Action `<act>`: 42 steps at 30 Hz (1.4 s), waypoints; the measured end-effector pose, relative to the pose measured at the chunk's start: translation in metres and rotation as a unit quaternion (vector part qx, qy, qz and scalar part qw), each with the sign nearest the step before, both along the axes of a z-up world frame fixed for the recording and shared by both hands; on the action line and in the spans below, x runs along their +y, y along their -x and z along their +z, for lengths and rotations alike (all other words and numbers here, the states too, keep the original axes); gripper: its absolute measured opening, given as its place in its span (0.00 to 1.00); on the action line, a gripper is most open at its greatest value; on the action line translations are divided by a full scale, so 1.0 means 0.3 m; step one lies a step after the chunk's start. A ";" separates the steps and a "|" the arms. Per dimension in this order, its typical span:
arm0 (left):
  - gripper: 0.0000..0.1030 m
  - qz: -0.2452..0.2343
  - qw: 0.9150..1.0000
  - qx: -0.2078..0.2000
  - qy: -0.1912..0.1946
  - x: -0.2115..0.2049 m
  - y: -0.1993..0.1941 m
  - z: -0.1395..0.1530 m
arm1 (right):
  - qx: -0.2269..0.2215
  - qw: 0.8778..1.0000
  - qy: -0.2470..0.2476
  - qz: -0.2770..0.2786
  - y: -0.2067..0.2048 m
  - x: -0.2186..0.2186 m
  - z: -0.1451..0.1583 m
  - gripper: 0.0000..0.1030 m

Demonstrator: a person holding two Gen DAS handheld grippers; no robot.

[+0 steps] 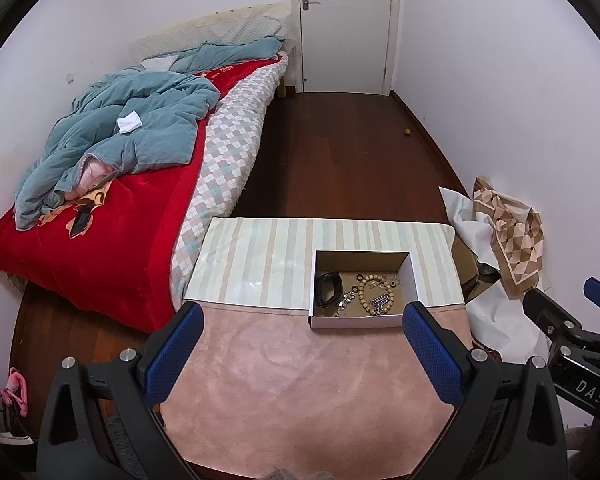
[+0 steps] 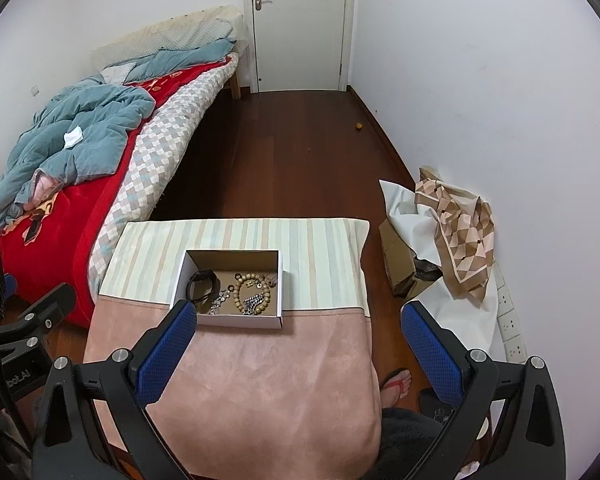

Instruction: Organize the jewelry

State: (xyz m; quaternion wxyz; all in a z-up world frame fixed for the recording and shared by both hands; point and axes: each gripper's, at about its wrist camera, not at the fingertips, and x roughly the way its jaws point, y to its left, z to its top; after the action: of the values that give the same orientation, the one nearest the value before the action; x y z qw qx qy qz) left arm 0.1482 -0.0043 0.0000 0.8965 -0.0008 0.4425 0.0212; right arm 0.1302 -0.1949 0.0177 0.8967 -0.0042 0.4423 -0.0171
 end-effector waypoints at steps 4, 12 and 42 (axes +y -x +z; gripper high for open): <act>0.99 -0.001 1.000 0.002 0.000 0.000 0.006 -0.003 | 0.003 1.000 0.000 0.002 0.000 0.005 -0.003 1.00; 0.99 -0.001 1.000 0.005 -0.001 0.005 0.008 -0.007 | 0.007 1.000 0.003 0.003 0.002 0.008 -0.012 1.00; 0.99 -0.001 1.000 0.001 -0.003 0.015 0.015 -0.015 | 0.007 1.000 0.004 0.005 -0.001 0.027 -0.016 1.00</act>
State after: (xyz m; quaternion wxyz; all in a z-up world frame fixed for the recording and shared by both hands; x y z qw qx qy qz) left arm 0.1436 0.0003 -0.0045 0.8963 0.0024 0.4429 0.0219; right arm 0.1304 -0.1870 0.0130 0.8935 -0.0100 0.4487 -0.0138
